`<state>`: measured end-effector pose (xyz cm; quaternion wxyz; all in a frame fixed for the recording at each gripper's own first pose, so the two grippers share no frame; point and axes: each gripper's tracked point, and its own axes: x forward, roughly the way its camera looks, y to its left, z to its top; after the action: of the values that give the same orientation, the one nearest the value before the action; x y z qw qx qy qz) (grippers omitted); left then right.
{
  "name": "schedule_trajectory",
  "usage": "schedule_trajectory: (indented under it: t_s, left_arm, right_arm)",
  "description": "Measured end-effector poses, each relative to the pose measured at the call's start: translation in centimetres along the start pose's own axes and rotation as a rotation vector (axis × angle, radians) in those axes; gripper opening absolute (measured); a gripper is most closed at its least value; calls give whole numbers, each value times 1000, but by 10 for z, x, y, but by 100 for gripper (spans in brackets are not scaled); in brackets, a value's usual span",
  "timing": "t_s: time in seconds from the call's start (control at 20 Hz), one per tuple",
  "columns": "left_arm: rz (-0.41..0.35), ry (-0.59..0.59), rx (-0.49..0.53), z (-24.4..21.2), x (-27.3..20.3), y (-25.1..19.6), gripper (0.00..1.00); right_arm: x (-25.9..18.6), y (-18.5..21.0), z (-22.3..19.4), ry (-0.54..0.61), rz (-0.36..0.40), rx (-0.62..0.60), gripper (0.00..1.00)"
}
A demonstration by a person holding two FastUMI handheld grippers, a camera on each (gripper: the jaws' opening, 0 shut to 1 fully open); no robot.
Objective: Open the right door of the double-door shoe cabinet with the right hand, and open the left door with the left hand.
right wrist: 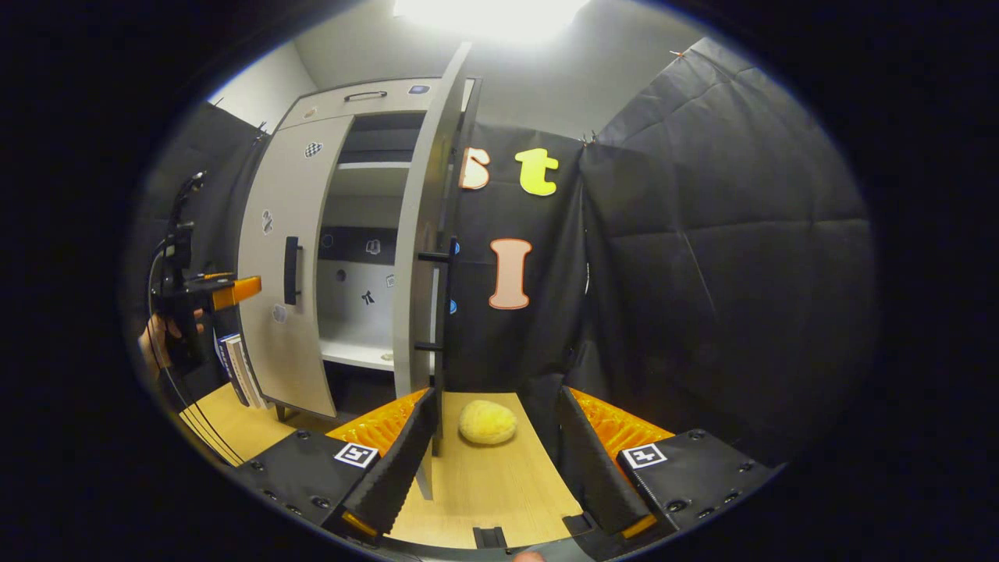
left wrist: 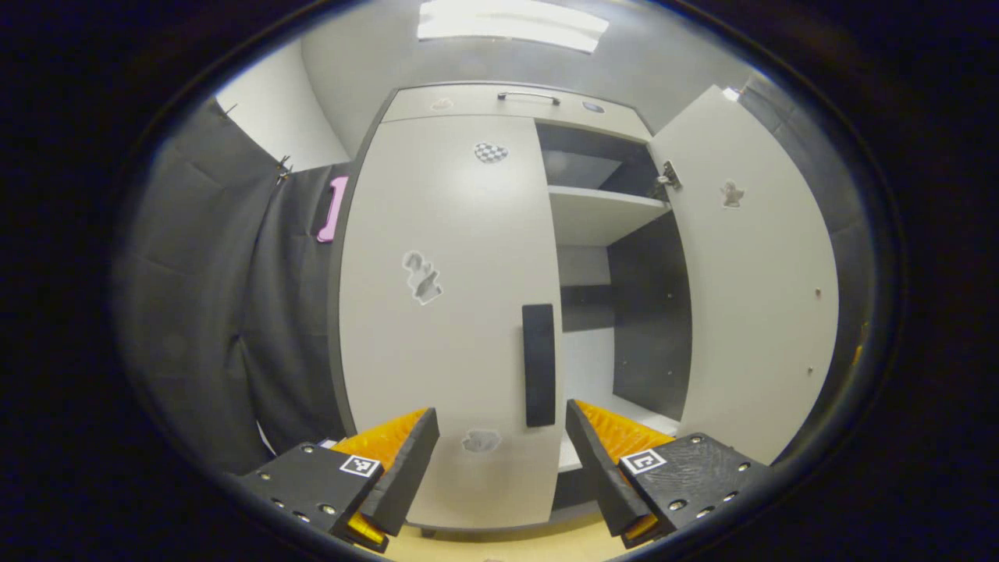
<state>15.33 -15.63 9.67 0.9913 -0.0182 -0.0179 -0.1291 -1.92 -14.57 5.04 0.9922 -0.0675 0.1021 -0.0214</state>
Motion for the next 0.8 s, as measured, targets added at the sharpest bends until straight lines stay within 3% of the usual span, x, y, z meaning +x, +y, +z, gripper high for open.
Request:
schedule_trajectory:
  t_s: [0.3,0.6,0.75,0.8]
  left_arm:
    - [-27,-11,0,13,44,-21,96]
    - [-20,57,6,-9,83,-27,95]
    - [-29,59,-33,-14,91,-29,71]
    - [-31,67,-34,-16,96,-29,71]
  right_arm:
    - [-10,-20,-16,37,-58,1,98]
    - [-14,-45,-27,61,-112,39,98]
    - [-14,-51,-36,82,-123,56,98]
    - [-14,-54,-40,89,-128,56,98]
